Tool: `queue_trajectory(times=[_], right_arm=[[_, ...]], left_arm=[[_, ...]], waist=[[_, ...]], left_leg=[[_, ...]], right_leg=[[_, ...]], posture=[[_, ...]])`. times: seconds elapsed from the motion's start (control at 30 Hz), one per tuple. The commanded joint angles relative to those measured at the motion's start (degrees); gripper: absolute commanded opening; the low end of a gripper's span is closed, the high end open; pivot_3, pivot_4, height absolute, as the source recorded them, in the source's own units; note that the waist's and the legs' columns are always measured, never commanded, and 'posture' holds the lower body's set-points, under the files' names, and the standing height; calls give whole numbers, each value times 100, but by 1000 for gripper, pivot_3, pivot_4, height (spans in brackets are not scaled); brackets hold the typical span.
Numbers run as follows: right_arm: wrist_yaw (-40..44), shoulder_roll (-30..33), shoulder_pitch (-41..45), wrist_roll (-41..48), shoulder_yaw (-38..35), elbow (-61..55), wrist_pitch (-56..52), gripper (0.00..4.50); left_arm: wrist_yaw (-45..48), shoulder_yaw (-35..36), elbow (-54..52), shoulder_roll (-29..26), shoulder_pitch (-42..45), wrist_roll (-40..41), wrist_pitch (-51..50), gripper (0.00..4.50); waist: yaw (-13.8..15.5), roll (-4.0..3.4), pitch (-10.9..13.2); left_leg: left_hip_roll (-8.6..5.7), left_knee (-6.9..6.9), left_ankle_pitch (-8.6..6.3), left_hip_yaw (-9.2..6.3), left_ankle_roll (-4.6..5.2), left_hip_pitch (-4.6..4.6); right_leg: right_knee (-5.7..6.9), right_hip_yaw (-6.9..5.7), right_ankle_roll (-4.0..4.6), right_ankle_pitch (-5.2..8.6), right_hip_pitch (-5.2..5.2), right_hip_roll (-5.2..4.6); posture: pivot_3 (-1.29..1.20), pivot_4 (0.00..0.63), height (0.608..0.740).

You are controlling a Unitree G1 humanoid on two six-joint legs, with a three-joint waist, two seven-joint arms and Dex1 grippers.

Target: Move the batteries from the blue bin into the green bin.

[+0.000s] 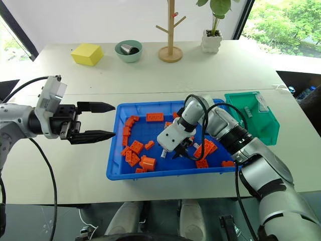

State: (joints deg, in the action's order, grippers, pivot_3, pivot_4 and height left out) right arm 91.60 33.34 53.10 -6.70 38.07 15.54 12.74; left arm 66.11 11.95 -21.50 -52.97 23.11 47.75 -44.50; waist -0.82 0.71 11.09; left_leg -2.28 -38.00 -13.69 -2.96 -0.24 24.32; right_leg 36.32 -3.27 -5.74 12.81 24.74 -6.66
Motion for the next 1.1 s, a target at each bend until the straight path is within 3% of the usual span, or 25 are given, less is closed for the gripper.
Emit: queue_trajectory(times=[0.03,0.1,0.2,0.27,0.4,0.63,0.77,1.0,1.1], right_arm=[[-255,-141,-50,-230,-52,33,42,2644],[-437,-197,-63,-379,-71,143,73,1971],[-561,-242,-46,-491,-90,256,96,1971],[-431,-220,-55,-414,-121,200,-46,1548],[-392,-205,-105,-292,-287,-76,-410,31],[-597,-163,-150,-122,-741,-623,-1313,24],[-933,40,-284,233,-1478,-1540,-2799,24],[-2804,544,-1311,525,-3930,-3269,-6074,24],[-3449,744,-1701,498,-4697,-3656,-6873,24]], left_arm=[[-13,73,-54,-59,144,63,73,4500],[-4,42,-25,-46,184,48,90,4500],[11,4,17,-32,231,22,110,4500],[20,-32,62,-19,288,2,127,4500],[39,-121,153,2,402,-38,175,4500],[133,-377,355,135,680,-148,289,4500],[189,-494,438,230,817,-171,316,4500],[195,-752,546,515,924,-306,439,4500],[261,-795,646,537,960,-344,483,4500]], waist=[[-13,1,-1],[-17,1,-1],[-13,2,-1],[-11,3,-2],[-6,3,-2],[7,2,-1],[14,1,-1],[140,3,-2],[164,2,-2]], left_leg=[[0,1,0,0,0,-2],[2,1,0,0,-1,-6],[2,2,1,0,-2,-23],[2,2,0,0,-1,-34],[2,2,0,0,-1,-36],[2,2,0,1,-1,-34],[2,2,0,0,-1,-28],[-2,1,0,1,0,-20],[-2,2,-1,3,1,-16]], right_leg=[[1,0,0,0,0,1],[2,0,0,0,-2,3],[4,0,1,1,-16,4],[3,1,1,1,-27,4],[4,1,1,1,-29,4],[4,1,1,1,-27,3],[5,2,1,0,-21,3],[0,1,1,1,-20,-5],[0,1,3,1,-17,-8]], posture=[[0,150,702],[0,150,702],[0,150,702],[0,150,702],[0,150,702],[0,150,702],[0,150,702],[0,150,702],[0,150,702]])
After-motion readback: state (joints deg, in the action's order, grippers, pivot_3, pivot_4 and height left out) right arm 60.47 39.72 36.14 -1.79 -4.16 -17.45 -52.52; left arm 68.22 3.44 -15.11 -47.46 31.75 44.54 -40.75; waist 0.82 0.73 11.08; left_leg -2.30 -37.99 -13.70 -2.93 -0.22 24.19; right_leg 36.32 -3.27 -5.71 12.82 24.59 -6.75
